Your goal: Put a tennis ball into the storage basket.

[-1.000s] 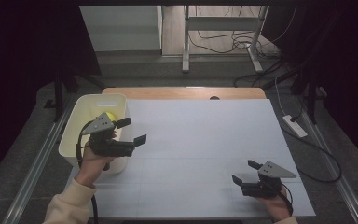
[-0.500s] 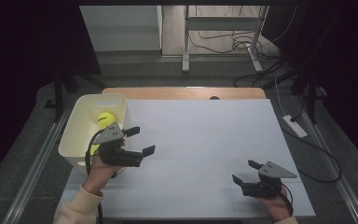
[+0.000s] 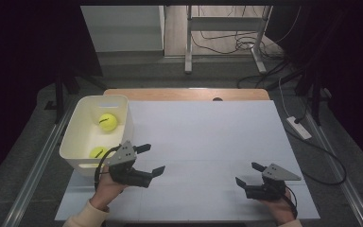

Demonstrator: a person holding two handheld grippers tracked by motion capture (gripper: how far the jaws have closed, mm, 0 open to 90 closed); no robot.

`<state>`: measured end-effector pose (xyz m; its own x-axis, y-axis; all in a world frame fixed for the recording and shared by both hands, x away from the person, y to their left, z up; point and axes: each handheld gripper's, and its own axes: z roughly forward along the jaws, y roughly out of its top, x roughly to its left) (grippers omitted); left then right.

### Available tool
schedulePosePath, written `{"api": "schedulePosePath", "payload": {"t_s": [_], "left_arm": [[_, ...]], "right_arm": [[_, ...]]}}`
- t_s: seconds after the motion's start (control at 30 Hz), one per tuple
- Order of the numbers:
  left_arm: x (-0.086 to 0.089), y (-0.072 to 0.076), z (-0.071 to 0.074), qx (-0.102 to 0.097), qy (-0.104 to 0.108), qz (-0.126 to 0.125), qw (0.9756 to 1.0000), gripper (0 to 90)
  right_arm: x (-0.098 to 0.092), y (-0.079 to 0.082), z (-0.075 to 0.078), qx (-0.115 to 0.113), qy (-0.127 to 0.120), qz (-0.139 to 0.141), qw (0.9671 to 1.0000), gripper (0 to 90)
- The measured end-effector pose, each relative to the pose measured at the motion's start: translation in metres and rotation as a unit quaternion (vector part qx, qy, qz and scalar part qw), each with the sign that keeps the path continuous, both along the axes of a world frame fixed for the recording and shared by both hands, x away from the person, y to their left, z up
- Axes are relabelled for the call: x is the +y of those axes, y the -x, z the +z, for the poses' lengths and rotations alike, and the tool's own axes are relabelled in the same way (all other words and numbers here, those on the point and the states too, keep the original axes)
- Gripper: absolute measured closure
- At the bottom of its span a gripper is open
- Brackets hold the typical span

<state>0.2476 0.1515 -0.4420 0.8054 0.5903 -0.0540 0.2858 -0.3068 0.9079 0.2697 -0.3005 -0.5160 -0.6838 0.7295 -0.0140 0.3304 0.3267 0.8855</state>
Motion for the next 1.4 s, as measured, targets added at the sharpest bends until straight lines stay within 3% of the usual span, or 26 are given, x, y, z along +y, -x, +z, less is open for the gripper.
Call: {"api": "schedulePosePath", "payload": {"t_s": [0.2, 0.77, 1.0, 1.2, 1.4], "left_arm": [[0.002, 0.008, -0.016, 0.009, -0.012, 0.0, 0.9999, 12.2], [0.025, 0.019, -0.062, 0.044, -0.018, 0.028, 0.9985, 12.3], [0.03, 0.02, -0.074, 0.056, -0.02, 0.032, 0.9977, 12.2], [0.034, 0.023, -0.077, 0.054, -0.02, 0.039, 0.9976, 11.8], [0.041, 0.025, -0.079, 0.05, -0.017, 0.046, 0.9975, 11.8]], "right_arm": [[0.001, 0.0, 0.0, 0.0, 0.001, 0.0, 1.0, 13.5], [0.003, 0.001, 0.0, -0.004, -0.004, 0.012, 0.9999, 13.1], [0.004, 0.002, 0.0, -0.004, -0.004, 0.02, 0.9998, 12.9], [0.004, 0.002, 0.0, -0.002, -0.005, 0.026, 0.9997, 12.8], [0.007, 0.004, 0.0, 0.0, -0.011, 0.05, 0.9987, 12.6]]}}
